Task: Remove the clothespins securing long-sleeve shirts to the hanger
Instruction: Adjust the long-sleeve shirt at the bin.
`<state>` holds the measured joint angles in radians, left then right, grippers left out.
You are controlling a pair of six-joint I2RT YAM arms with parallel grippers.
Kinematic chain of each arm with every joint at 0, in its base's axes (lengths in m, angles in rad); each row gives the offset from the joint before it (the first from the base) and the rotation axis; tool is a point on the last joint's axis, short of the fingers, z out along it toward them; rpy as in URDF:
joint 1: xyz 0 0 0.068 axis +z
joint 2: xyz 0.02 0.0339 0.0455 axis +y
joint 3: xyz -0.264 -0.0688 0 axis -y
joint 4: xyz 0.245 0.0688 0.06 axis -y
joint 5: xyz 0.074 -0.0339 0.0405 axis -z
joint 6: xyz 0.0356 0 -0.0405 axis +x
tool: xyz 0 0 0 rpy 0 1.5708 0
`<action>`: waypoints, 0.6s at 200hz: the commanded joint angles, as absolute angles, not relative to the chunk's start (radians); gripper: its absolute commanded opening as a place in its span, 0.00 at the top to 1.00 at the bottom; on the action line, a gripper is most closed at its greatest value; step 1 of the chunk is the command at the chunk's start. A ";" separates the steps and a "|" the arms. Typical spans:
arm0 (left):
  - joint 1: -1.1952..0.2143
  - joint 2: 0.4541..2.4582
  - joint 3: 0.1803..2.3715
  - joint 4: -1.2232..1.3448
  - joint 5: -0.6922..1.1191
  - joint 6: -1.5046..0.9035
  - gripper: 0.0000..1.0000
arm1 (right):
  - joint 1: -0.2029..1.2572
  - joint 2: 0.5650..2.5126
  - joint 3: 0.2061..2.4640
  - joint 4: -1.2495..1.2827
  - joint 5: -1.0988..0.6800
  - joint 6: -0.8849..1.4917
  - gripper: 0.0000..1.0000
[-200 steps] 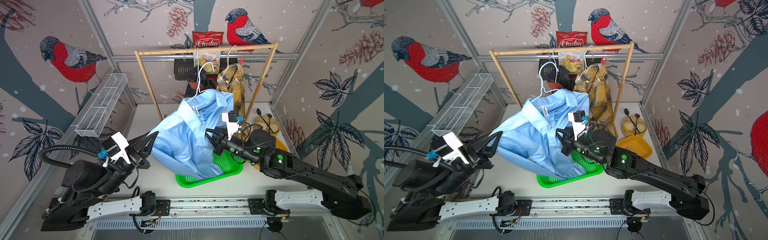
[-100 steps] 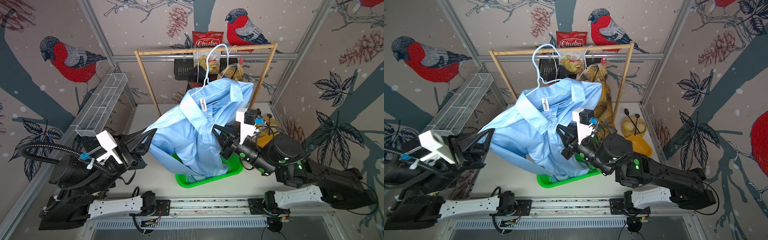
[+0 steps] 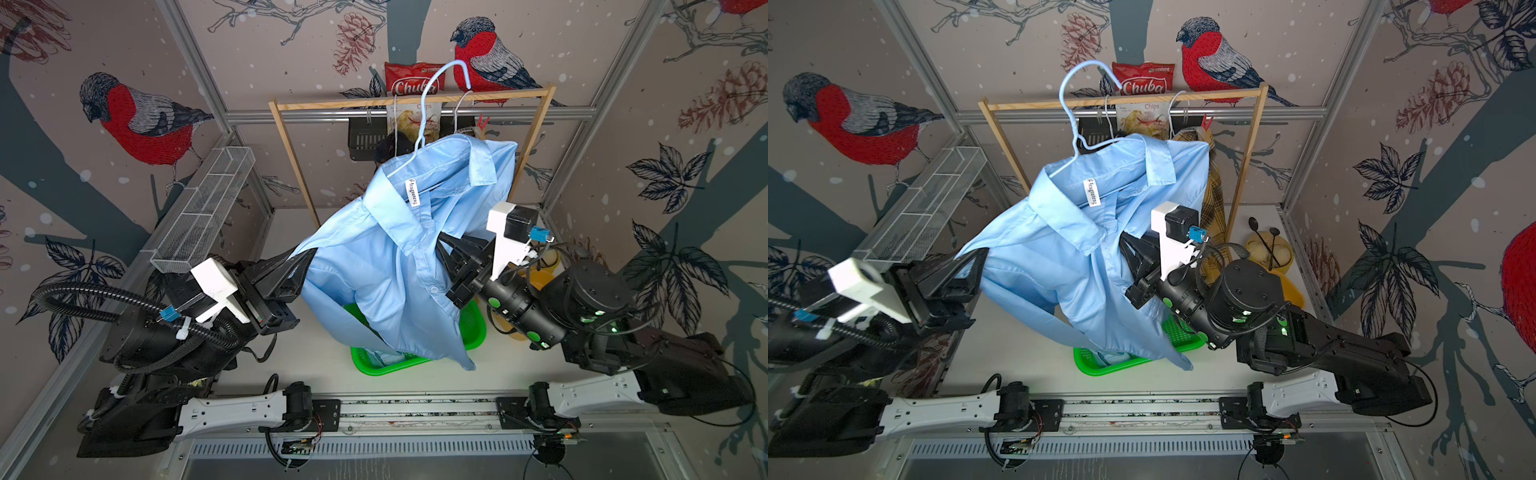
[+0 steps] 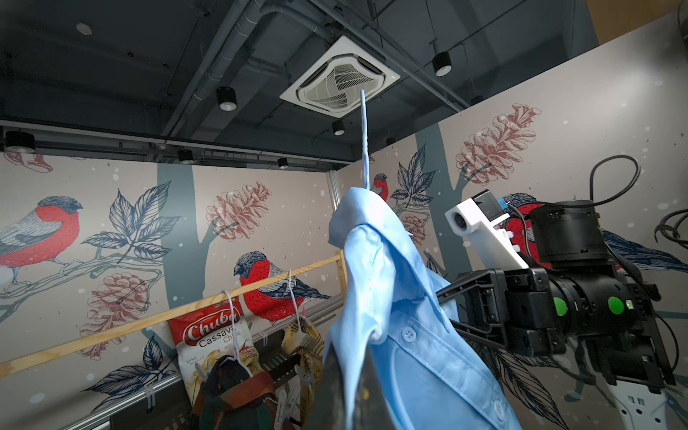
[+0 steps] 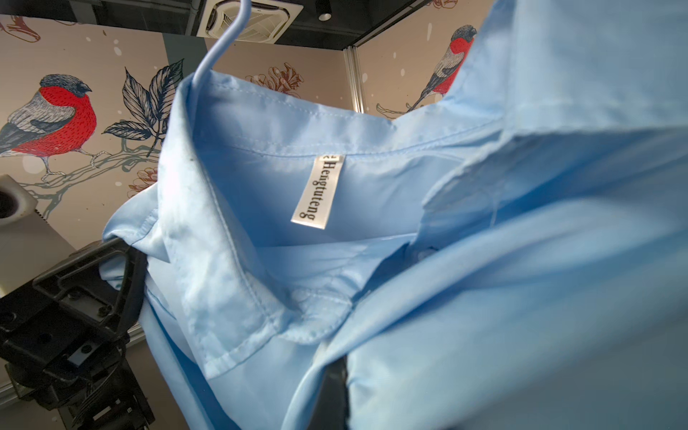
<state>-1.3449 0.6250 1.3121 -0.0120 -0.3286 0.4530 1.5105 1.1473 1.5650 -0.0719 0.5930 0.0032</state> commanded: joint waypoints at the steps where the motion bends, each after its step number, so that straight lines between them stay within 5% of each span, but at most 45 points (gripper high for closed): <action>1: -1.343 0.630 1.299 0.084 -0.409 0.508 1.00 | 1.484 1.140 1.528 -0.047 0.526 0.029 1.00; 120: -1.305 0.696 1.055 0.216 -0.572 0.573 1.00 | 1.059 1.058 1.085 0.050 0.183 0.365 1.00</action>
